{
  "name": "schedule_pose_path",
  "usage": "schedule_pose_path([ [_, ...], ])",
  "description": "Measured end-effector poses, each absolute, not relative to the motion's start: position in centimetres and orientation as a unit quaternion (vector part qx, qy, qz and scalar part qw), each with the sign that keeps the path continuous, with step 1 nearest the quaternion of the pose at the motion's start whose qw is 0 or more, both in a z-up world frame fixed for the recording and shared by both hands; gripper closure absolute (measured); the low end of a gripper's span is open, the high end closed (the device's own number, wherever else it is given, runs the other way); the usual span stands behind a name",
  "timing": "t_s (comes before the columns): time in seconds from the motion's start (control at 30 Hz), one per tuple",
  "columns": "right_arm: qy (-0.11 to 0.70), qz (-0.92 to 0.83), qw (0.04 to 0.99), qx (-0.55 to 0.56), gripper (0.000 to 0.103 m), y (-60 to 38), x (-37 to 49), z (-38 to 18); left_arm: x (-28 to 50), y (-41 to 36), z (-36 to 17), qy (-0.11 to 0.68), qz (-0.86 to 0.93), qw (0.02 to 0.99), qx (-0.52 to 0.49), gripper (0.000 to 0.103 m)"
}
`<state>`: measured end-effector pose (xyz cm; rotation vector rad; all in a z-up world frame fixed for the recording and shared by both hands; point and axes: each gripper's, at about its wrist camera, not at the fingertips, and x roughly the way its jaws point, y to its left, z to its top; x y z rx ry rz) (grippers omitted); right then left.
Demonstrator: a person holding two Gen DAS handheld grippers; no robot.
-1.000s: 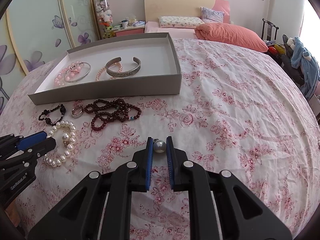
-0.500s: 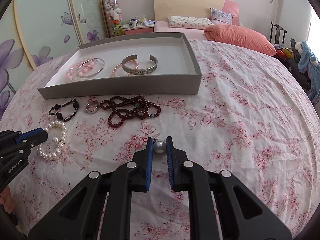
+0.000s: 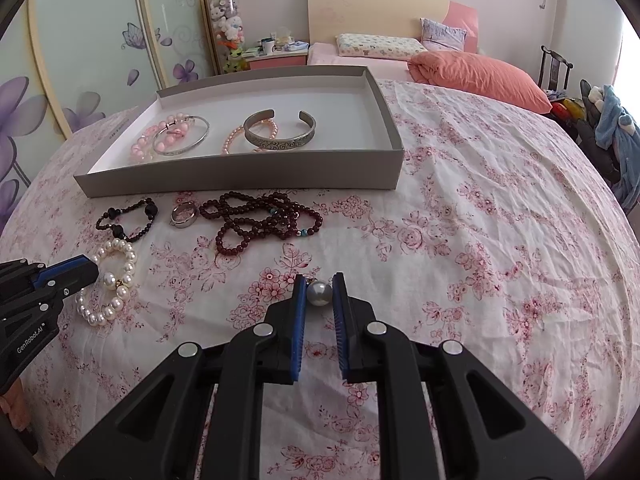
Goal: Organize jewelry
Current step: 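Lift the white pearl bracelet with the left tool while the right tool holds the pearl pendant, then carry the white pearl bracelet and pearl pendant over the tray with both tools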
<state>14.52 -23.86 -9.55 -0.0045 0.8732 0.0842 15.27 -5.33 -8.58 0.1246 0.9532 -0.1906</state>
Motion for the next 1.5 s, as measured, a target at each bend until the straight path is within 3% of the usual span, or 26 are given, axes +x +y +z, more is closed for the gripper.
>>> schedule_pose_path([
  [0.93, 0.362, 0.064, 0.930, 0.003, 0.089, -22.5, 13.0, -6.5, 12.3, -5.2, -2.2, 0.353, -0.213, 0.911, -0.030, 0.093],
  [1.5, 0.293, 0.091, 0.952, 0.002, 0.089, -20.5, 11.8, -3.5, 12.2, -1.0, 0.2, 0.310, -0.138, 0.939, -0.057, 0.093],
])
